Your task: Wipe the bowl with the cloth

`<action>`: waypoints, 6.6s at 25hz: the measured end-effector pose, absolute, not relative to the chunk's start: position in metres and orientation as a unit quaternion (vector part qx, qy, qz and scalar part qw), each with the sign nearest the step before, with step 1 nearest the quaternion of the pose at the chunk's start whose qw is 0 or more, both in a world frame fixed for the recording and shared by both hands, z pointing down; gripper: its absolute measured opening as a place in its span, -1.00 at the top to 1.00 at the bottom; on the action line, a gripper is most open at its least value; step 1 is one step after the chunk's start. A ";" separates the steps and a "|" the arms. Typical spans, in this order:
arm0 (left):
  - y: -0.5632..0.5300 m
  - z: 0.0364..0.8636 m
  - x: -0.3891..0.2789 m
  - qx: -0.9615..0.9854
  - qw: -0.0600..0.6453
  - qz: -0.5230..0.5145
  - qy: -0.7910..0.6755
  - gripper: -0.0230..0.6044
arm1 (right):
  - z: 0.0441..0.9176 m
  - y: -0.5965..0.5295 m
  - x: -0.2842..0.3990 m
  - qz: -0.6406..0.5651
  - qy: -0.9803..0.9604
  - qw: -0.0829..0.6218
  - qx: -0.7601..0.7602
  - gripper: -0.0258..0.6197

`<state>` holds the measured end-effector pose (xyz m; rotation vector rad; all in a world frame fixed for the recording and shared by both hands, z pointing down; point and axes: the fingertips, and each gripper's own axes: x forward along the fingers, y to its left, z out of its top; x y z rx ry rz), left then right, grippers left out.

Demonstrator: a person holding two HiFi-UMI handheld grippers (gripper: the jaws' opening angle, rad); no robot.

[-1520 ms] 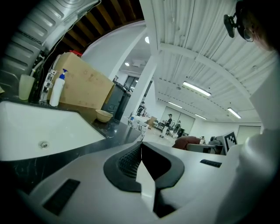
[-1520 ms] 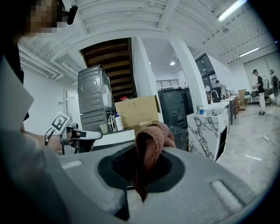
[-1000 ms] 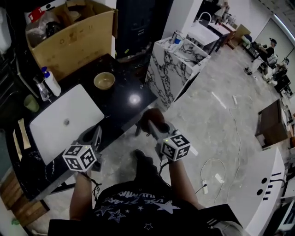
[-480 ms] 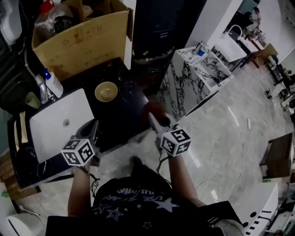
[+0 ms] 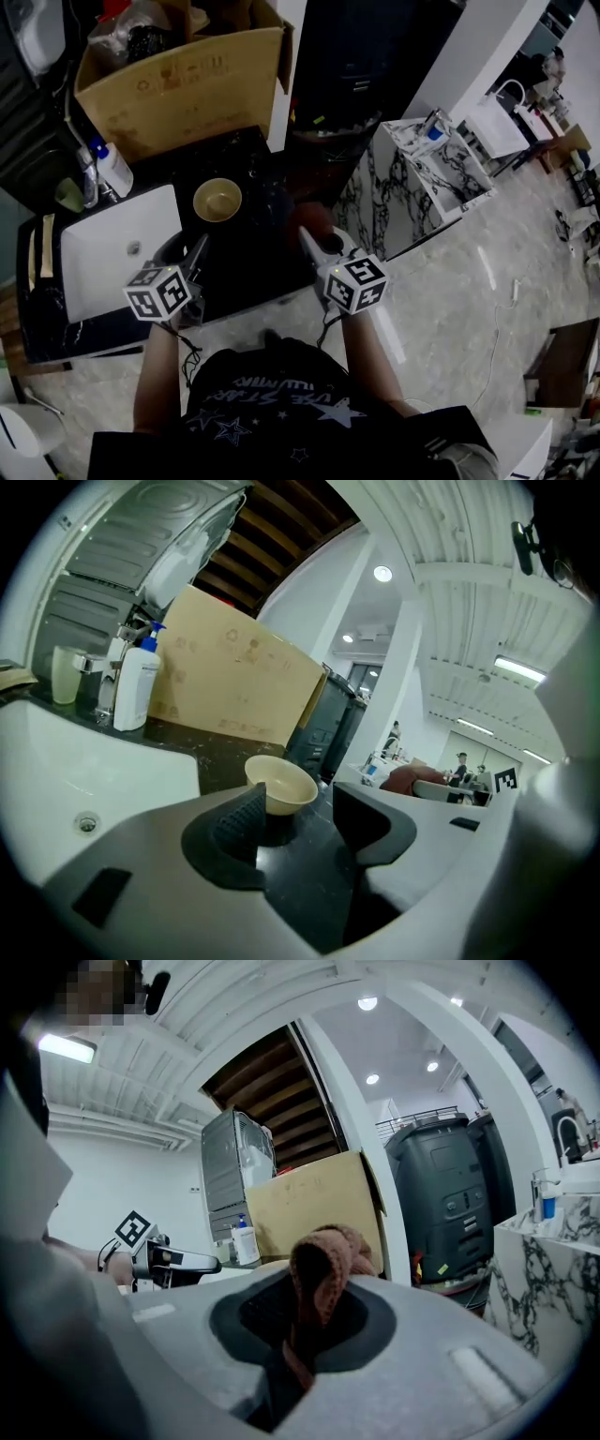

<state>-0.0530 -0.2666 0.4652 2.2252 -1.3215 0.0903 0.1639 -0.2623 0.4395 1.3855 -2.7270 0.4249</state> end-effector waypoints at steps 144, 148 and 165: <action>-0.298 0.444 -0.083 0.799 0.303 0.026 -0.519 0.86 | 0.432 -0.263 0.043 0.255 -0.948 0.018 0.188 0.78; -0.289 0.436 -0.080 0.831 0.278 0.053 -0.479 0.86 | 0.420 -0.270 0.043 0.210 -0.965 0.026 0.155 0.78; -0.235 0.401 -0.021 0.955 0.181 0.104 -0.212 0.86 | 0.387 -0.258 0.009 0.170 -0.985 -0.011 0.003 0.78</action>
